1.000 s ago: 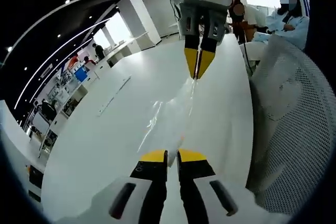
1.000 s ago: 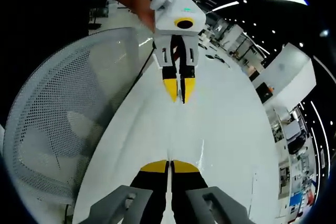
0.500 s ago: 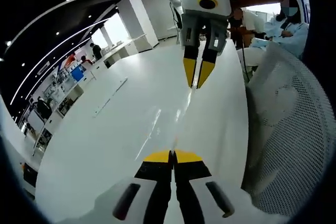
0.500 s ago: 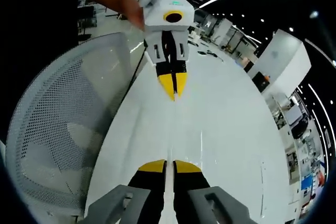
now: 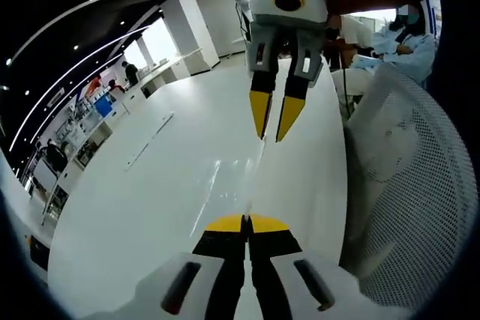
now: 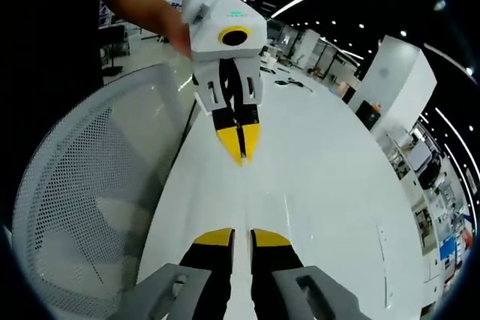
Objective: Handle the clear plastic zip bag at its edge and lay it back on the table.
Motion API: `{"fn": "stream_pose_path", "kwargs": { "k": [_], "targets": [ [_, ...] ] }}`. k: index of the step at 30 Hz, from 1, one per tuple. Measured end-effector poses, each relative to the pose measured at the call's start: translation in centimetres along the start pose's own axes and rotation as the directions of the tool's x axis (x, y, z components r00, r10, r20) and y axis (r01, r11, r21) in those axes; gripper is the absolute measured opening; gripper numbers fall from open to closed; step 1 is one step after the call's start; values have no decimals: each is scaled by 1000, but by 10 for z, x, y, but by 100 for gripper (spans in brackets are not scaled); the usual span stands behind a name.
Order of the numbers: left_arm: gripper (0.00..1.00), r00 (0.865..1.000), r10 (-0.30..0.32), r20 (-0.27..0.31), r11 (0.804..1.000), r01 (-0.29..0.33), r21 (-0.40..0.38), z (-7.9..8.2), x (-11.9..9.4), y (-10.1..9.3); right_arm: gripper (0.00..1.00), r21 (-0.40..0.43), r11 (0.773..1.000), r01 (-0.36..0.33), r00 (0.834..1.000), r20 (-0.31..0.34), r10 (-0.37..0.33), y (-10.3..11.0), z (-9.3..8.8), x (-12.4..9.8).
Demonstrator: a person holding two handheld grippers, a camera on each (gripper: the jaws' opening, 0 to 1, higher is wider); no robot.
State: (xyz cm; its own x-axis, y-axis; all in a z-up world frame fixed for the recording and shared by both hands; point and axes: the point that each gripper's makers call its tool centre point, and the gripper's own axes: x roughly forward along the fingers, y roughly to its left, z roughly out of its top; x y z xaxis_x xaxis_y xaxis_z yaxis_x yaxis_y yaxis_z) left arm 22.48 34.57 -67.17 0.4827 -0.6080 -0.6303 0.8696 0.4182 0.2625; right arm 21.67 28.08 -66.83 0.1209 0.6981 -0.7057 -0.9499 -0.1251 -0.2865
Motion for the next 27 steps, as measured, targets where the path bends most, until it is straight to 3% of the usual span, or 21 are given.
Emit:
{"fn": "stream_pose_path", "kwargs": {
  "k": [17, 27],
  "targets": [
    [0, 999, -47, -1, 998, 47, 45, 10, 4, -11, 5, -11, 1000, -21, 999, 43, 22, -1, 29, 18],
    [0, 998, -56, -3, 997, 57, 59, 14, 6, -16, 6, -30, 999, -41, 998, 35, 43, 2, 33, 25]
  ]
}}
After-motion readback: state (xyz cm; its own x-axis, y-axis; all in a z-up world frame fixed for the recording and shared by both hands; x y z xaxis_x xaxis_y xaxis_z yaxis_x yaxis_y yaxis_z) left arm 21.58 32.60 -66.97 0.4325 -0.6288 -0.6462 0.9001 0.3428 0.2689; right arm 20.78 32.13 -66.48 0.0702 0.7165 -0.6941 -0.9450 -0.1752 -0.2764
